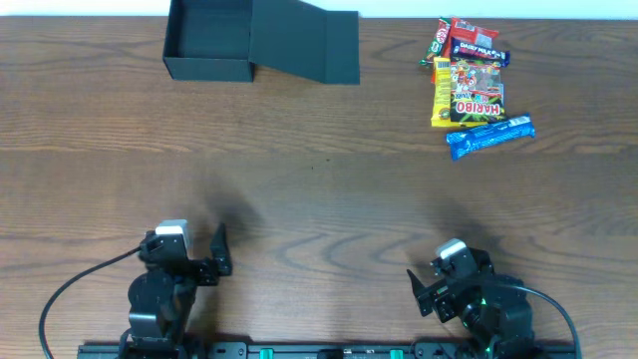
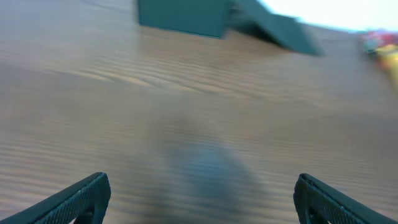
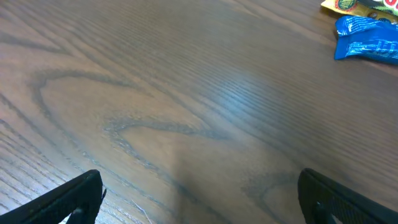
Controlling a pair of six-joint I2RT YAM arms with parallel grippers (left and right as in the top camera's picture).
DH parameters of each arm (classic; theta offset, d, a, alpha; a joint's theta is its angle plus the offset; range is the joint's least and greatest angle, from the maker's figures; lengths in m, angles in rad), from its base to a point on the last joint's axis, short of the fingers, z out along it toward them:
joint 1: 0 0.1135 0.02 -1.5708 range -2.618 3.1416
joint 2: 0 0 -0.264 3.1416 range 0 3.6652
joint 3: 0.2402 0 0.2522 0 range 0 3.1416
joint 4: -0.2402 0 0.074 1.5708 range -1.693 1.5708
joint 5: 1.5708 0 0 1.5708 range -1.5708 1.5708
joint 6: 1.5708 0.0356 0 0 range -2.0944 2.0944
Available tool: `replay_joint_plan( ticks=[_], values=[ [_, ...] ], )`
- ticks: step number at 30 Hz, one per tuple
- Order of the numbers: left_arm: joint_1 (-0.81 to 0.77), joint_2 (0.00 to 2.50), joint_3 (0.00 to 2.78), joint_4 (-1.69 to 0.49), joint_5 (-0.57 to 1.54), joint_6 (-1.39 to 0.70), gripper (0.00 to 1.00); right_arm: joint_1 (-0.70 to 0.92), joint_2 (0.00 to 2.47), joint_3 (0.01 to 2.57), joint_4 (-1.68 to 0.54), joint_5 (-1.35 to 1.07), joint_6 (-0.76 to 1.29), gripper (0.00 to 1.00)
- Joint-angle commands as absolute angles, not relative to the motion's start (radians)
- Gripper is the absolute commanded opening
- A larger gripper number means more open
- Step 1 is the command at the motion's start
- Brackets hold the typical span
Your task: Pack container
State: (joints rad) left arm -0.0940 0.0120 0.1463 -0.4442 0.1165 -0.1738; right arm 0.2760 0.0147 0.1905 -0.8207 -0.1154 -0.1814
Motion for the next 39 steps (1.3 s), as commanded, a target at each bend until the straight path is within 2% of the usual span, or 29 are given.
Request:
replay_joint_plan(
  ticks=[1,7,13,17,22,30,34,39],
  values=[
    [-0.09,0.005,0.128,-0.442,0.332,-0.364,0.96,0.267,0.006,0.183,-0.82,-0.12,-0.17,0.99],
    [-0.09,0.005,0.128,-0.426,0.345,-0.537,0.95,0.267,0.006,0.183,-0.82,-0.12,-0.17,0.99],
    [-0.09,0.023,0.129,-0.192,0.413,-0.517,0.95,0.267,0.006,0.183,-0.82,-0.12,-0.17,0.99],
    [-0.09,0.155,0.177,-0.13,0.383,-0.494,0.95,0.267,0.006,0.183,-0.82,-0.12,-0.17,0.99],
    [-0.09,0.526,0.42,-0.178,0.263,-0.339,0.95,0.267,0.006,0.183,-0.82,-0.12,-0.17,0.99],
    [-0.089,1.261,1.07,-0.404,0.094,-0.322,0.95,0.267,0.006,0.183,-0.82,-0.12,-0.17,0.99],
    [-0.057,1.649,1.483,-0.554,0.071,-0.413,0.95,0.267,0.006,0.183,-0.82,-0.12,-0.17,0.99],
    [0.004,1.981,1.848,-0.685,0.157,-0.546,0.96,0.267,0.006,0.183,-0.82,-0.12,-0.17,0.99]
  ],
)
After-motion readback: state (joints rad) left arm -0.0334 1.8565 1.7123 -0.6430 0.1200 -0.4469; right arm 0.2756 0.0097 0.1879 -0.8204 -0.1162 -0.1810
